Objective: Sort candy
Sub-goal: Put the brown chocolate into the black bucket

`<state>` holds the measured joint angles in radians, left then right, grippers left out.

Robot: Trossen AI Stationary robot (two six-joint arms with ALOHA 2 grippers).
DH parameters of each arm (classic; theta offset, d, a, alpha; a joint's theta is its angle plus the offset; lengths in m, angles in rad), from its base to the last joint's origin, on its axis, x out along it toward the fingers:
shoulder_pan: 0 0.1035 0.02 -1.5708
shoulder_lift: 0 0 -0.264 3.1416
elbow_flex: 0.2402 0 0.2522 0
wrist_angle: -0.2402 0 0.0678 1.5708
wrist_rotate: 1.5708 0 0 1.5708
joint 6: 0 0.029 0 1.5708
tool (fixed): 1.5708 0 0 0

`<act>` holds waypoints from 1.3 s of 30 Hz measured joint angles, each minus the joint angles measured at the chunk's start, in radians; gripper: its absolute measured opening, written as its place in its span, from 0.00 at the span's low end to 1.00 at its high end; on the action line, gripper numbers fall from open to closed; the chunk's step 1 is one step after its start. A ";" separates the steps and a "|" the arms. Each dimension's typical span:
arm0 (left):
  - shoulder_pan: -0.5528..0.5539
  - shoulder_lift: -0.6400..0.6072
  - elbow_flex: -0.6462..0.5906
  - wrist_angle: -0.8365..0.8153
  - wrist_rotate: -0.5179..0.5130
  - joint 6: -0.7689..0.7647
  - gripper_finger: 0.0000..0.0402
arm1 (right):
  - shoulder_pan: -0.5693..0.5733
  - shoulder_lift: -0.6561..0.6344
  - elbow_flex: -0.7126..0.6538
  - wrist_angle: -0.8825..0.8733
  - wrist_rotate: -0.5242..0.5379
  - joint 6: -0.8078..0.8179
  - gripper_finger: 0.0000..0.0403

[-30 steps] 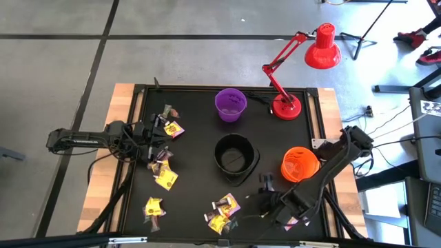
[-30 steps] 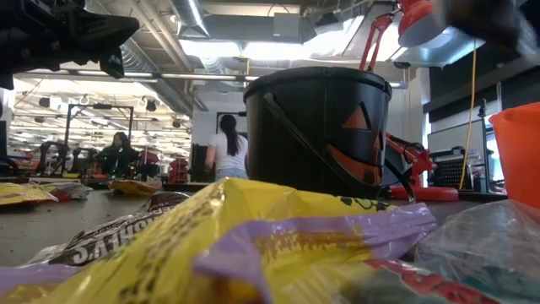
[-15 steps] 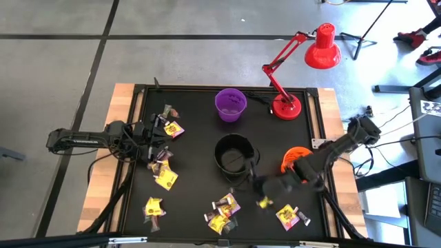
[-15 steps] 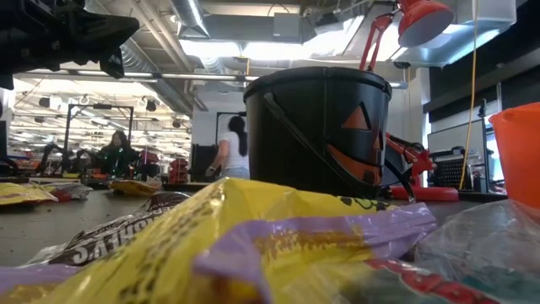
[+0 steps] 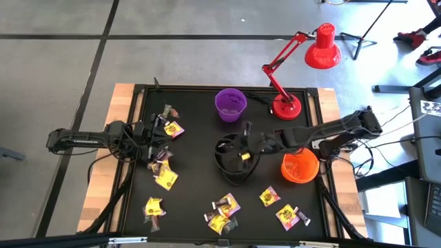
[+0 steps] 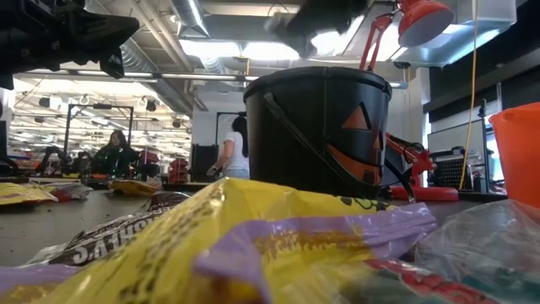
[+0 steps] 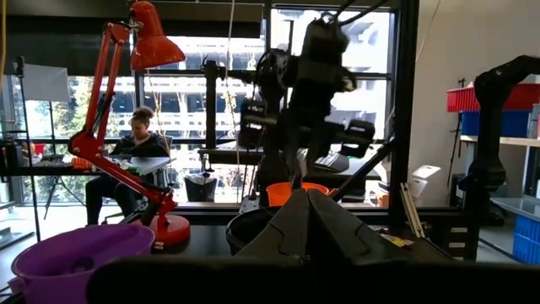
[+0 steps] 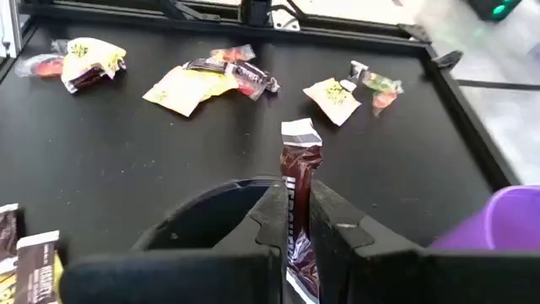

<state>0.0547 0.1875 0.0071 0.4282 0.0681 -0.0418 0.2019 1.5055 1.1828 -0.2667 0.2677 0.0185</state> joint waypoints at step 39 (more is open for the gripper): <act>0.000 0.000 0.000 -0.001 0.000 0.000 0.00 | -0.045 -0.205 -0.329 0.230 -0.070 0.115 0.09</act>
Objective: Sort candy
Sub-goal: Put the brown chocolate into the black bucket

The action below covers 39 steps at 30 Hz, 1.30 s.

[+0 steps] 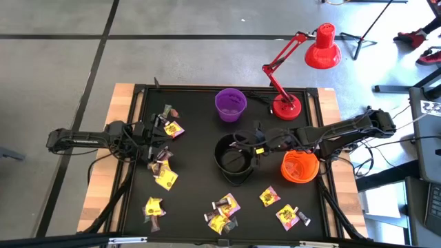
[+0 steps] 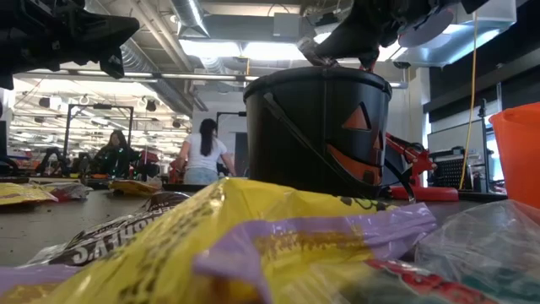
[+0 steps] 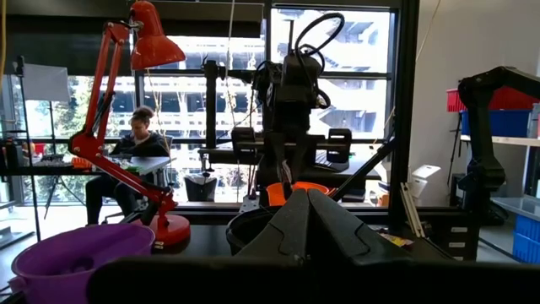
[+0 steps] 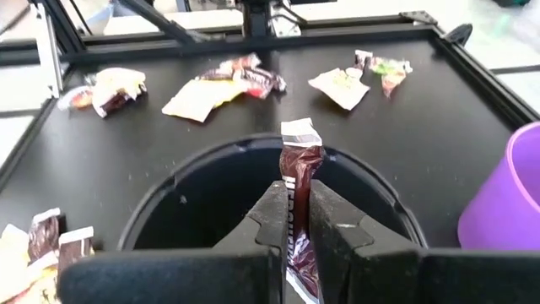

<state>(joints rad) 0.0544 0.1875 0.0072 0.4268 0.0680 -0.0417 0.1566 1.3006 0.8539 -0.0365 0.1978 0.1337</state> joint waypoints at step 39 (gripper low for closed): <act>0.000 0.000 0.000 0.000 0.000 0.000 0.00 | 0.000 0.001 0.000 -0.066 -0.008 -0.001 0.09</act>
